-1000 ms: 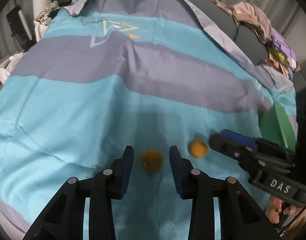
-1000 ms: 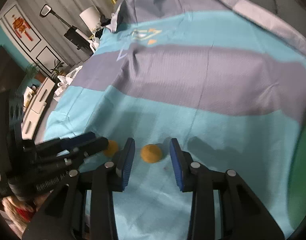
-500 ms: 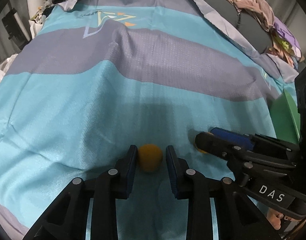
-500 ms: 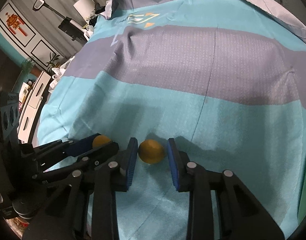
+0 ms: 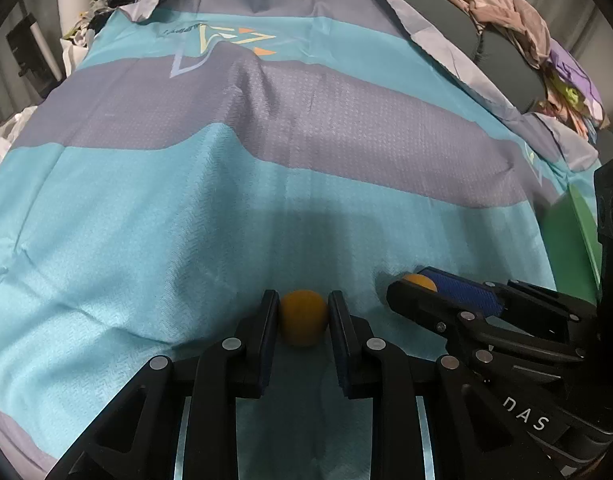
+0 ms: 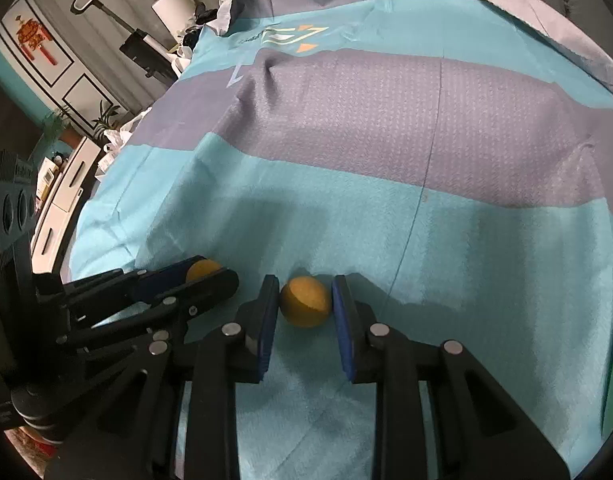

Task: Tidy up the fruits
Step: 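Grasp a small yellow fruit with the left gripper while the right gripper grasps another, then carry both held small yellow fruits over the green bowl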

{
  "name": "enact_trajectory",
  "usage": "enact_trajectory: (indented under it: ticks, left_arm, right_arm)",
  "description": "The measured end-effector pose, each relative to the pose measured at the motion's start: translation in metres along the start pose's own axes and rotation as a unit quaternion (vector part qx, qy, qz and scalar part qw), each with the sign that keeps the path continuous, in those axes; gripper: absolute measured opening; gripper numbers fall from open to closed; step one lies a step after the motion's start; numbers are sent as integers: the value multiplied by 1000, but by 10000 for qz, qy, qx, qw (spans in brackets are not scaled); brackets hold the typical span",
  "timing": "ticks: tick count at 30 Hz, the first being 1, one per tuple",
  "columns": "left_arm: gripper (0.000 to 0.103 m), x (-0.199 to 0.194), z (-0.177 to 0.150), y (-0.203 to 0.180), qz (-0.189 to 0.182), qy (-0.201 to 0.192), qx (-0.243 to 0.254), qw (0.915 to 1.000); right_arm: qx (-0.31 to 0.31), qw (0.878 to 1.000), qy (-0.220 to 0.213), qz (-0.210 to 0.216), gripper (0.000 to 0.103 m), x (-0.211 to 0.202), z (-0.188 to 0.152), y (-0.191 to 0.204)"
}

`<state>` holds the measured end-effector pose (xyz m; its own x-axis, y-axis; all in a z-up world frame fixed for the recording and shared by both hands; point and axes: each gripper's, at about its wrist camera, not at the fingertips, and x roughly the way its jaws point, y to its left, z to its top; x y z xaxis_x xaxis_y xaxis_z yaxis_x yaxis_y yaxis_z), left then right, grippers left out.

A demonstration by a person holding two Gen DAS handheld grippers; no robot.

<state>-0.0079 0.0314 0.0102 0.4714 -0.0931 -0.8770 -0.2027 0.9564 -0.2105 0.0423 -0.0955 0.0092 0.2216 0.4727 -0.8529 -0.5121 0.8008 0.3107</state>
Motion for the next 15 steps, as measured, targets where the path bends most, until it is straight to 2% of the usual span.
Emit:
enact_trajectory:
  ticks: [4, 15]
  left_arm:
    - [25, -2, -1, -5, -40, -33, 100, 9999]
    - [25, -14, -3, -24, -271, -221, 342, 9988]
  right_arm:
    - [13, 9998, -66, -172, 27, -3, 1, -2]
    - [296, 9984, -424, -238, 27, -36, -2, -23]
